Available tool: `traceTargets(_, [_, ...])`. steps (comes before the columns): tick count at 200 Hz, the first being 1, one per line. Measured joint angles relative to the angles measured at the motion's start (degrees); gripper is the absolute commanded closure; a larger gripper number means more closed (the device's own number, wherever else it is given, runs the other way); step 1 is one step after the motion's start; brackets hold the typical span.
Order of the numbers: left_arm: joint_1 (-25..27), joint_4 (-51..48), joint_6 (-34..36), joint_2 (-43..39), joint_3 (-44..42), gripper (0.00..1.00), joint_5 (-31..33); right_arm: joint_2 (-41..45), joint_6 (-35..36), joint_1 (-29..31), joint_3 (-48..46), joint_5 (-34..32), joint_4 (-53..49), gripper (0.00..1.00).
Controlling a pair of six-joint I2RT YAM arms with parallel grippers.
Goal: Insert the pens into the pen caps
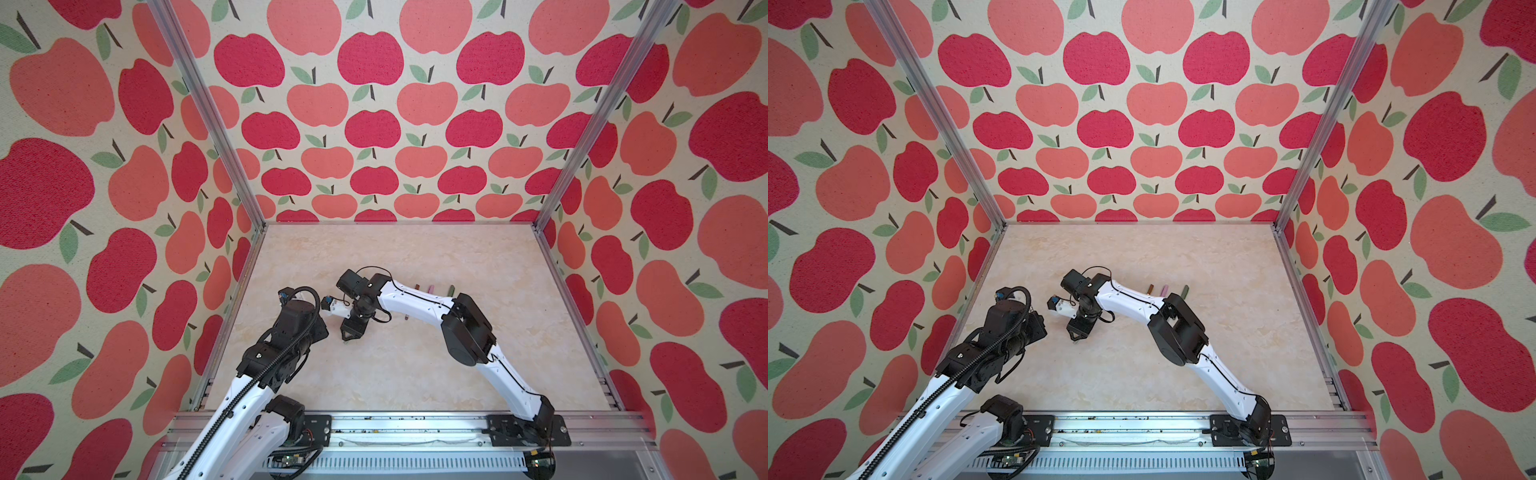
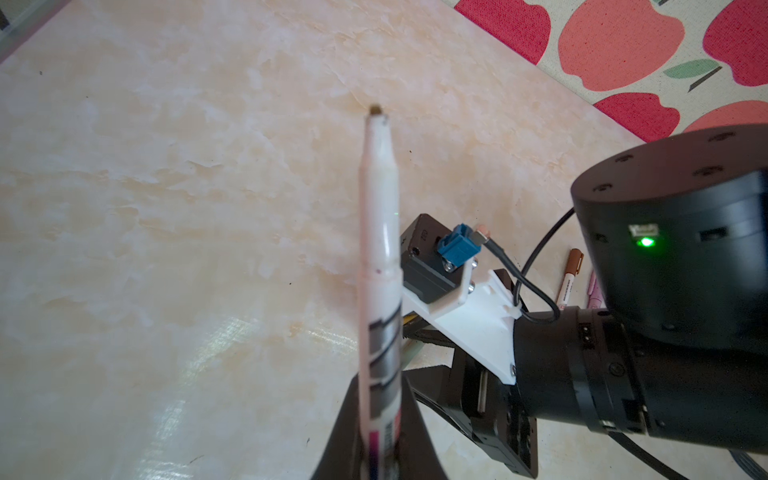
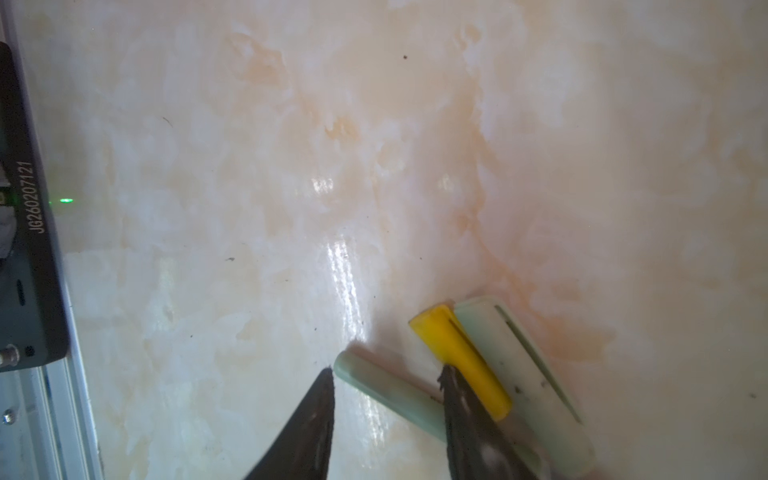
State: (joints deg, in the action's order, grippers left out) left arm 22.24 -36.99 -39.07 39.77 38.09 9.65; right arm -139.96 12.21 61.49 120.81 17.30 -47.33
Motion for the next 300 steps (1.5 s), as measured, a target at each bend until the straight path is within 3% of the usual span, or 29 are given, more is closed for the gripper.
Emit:
traceTargets(103, [-0.63,0.81,0.28,1.22,0.00,1.00,-0.70,-0.52,0.37,0.00,-0.24,-3.32,2.12,0.56])
traceTargets(300, [-0.74,1.01,1.05,0.13,0.00,1.00,-1.33,-0.07,-3.56,-1.90,-1.09,3.21,7.89,0.56])
